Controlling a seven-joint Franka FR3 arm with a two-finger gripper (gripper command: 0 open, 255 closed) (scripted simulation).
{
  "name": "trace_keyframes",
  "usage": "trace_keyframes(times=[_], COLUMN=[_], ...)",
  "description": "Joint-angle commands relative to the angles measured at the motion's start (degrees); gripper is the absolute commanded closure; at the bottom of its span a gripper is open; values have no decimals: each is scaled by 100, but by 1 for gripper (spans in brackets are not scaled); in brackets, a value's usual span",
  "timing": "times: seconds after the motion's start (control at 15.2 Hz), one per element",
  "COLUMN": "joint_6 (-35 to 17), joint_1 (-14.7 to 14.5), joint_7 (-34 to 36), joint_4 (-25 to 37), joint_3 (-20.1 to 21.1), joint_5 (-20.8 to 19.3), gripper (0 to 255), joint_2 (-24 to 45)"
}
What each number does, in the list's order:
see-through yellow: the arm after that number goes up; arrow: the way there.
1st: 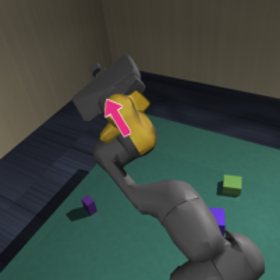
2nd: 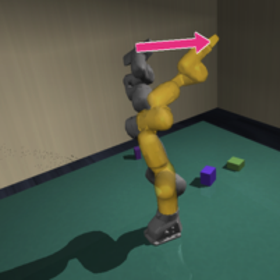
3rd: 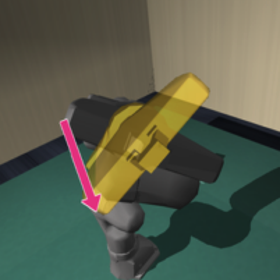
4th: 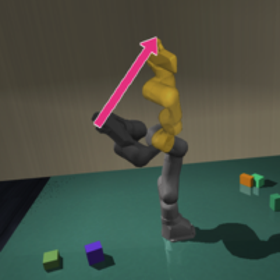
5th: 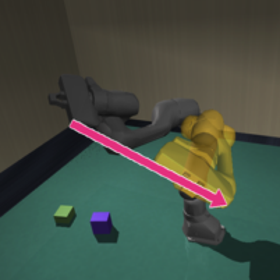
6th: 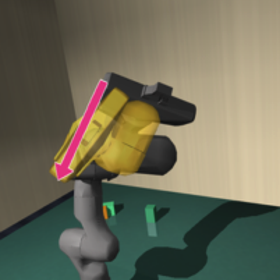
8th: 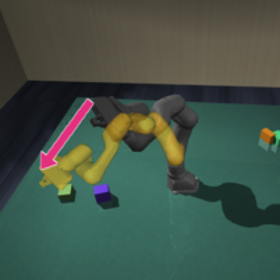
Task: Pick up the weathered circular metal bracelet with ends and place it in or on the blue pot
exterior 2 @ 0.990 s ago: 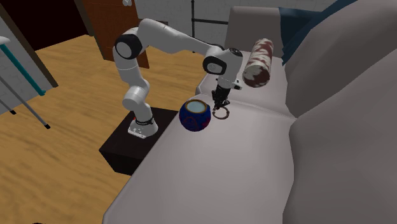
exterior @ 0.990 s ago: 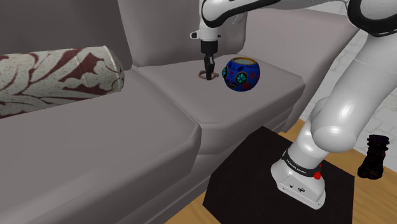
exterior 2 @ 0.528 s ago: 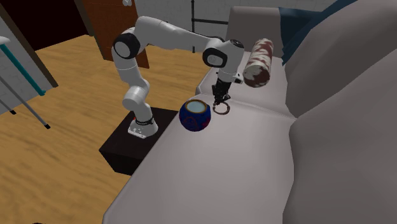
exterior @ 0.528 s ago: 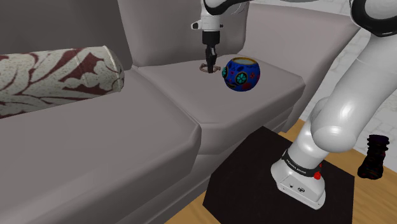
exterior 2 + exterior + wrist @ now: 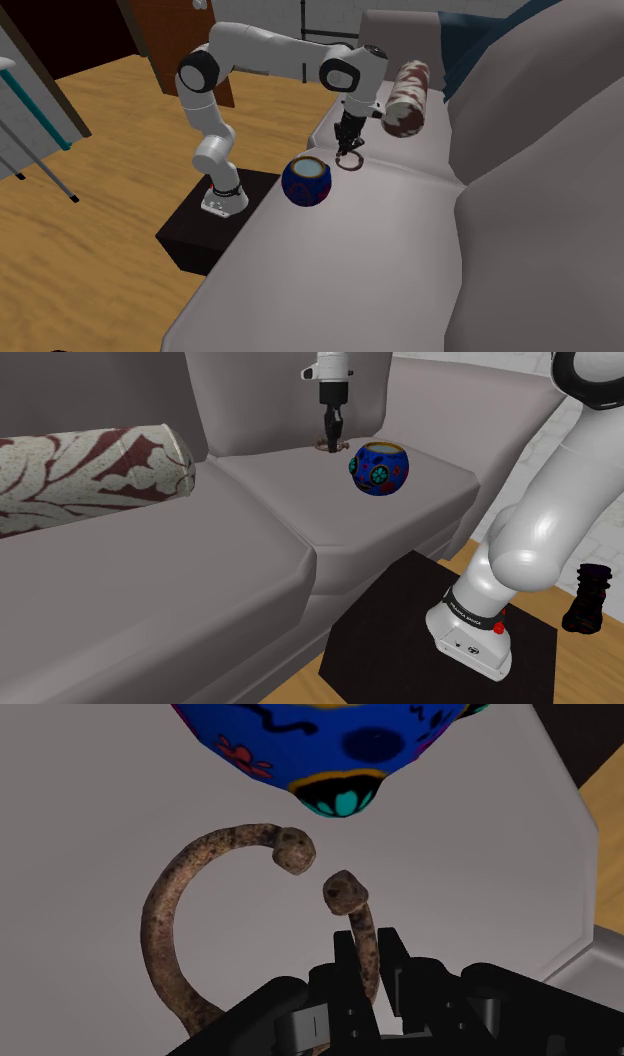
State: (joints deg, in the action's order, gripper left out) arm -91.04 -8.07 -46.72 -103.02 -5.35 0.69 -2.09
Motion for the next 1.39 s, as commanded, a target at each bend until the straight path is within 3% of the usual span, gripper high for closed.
trace_keyframes(times=[0.0, 1.06, 1.12, 1.32], joint_6=[146, 1449, 1464, 1372], joint_1=[0, 8, 9, 95], joint_7=[2, 1, 1, -180], joint_4=[142, 1700, 1719, 996], joint_3=[0, -10, -10, -98], joint_5=[0, 23, 23, -77], gripper=[255, 255, 255, 255], joint_2=[-2, 255, 259, -374])
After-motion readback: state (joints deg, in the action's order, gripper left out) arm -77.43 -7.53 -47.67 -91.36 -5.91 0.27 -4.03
